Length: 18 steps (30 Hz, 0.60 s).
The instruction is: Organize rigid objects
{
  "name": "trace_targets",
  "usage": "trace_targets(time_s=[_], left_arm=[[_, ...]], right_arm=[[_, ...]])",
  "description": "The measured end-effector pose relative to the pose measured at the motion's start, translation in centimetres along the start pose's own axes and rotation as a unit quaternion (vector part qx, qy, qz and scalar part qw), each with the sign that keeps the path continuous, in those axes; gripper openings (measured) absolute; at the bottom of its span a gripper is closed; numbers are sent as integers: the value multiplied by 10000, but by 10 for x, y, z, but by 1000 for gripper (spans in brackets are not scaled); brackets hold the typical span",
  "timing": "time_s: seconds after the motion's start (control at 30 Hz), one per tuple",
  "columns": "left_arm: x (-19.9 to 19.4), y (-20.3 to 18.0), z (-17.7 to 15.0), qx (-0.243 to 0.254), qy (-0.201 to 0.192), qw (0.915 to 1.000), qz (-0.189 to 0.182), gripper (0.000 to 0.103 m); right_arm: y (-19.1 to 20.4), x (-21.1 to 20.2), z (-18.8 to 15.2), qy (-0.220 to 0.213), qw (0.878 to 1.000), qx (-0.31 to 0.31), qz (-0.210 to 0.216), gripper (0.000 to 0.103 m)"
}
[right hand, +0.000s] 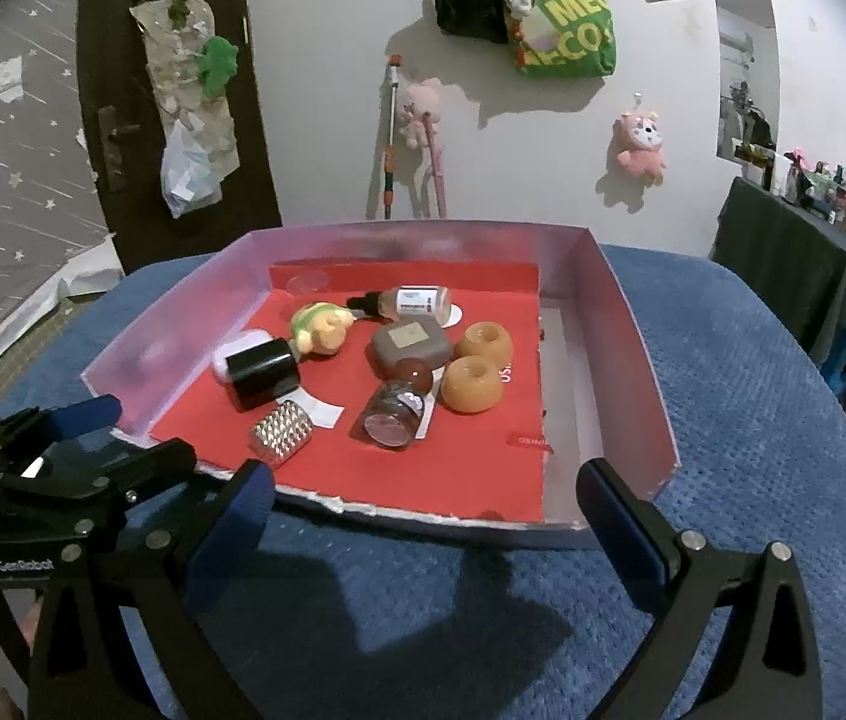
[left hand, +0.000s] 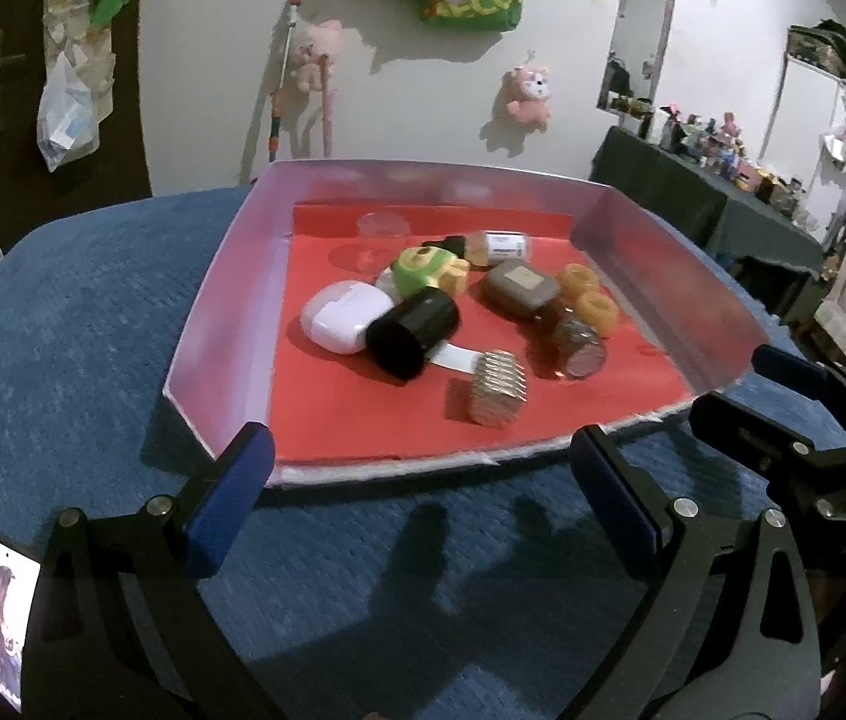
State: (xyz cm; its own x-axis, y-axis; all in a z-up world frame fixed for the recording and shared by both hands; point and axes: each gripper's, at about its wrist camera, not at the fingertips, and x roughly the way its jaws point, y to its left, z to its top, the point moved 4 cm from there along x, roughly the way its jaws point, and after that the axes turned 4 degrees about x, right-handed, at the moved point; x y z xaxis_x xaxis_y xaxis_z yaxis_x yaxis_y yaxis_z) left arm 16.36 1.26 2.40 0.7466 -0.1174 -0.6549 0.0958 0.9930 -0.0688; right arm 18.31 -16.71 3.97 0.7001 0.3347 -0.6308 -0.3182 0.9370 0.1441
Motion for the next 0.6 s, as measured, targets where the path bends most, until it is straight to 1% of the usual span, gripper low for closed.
trace_targets(time_s=[0.13,0.37,0.6], left_arm=[[-10,-8,-9,25,48,9999,-136,100],[-18,-24,-25,252,87,9996,66,101],[-15,-28,-41,198,267,9994,-48,101]], right_arm=[[-2,-15,-7,-10,9999,37,106,103],[-5,-32,-29,128,9998,62,166,103],[-12,-35,-45,255,9995,101,131,103]])
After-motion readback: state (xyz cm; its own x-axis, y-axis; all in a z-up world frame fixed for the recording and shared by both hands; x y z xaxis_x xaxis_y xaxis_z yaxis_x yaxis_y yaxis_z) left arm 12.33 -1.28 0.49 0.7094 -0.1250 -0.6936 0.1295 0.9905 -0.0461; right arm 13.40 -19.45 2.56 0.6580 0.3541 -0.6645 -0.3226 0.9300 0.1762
